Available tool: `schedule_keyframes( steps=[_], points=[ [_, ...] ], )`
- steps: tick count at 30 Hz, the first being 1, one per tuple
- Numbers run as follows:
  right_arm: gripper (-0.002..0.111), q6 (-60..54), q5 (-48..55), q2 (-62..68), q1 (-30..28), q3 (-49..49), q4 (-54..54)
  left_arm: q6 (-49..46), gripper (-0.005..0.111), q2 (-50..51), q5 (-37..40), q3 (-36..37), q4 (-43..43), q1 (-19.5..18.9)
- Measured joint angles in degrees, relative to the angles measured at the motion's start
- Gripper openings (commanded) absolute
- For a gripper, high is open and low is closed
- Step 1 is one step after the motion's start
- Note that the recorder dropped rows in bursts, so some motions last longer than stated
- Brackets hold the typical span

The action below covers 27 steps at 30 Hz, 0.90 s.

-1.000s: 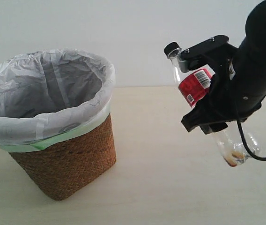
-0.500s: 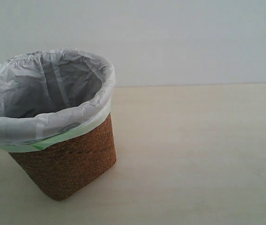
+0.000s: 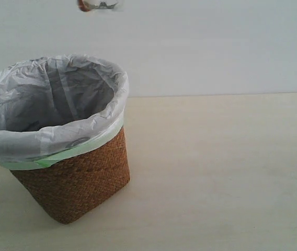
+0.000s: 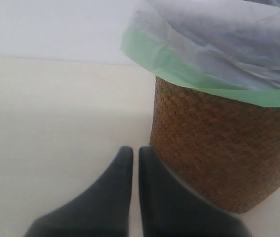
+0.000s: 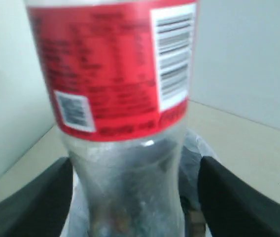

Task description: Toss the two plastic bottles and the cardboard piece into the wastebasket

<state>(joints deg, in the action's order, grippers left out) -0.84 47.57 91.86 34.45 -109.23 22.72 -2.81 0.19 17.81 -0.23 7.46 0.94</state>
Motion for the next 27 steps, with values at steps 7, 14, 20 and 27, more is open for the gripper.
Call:
schedule_keyframes(
  steps=[7, 14, 20, 27],
  points=[
    [0.065, 2.6, 6.9, 6.7, 0.2, -1.8, -6.9, 0.0, 0.004, 0.0, 0.0, 0.0, 0.0, 0.0],
    [0.051, 8.0, 14.1, 7.1, 0.2, -1.7, -23.4, 0.0, 0.004, 0.0, 0.0, 0.0, 0.0, 0.0],
    [0.010, 13.1, 21.9, 5.9, 0.0, 3.4, -42.1, 0.0, 0.004, 0.0, 0.0, 0.0, 0.0, 0.0],
    [0.009, 19.6, 4.4, -9.4, 0.0, 32.0, -42.0, 0.0, 0.004, 0.0, 0.0, 0.0, 0.0, 0.0]
  ],
)
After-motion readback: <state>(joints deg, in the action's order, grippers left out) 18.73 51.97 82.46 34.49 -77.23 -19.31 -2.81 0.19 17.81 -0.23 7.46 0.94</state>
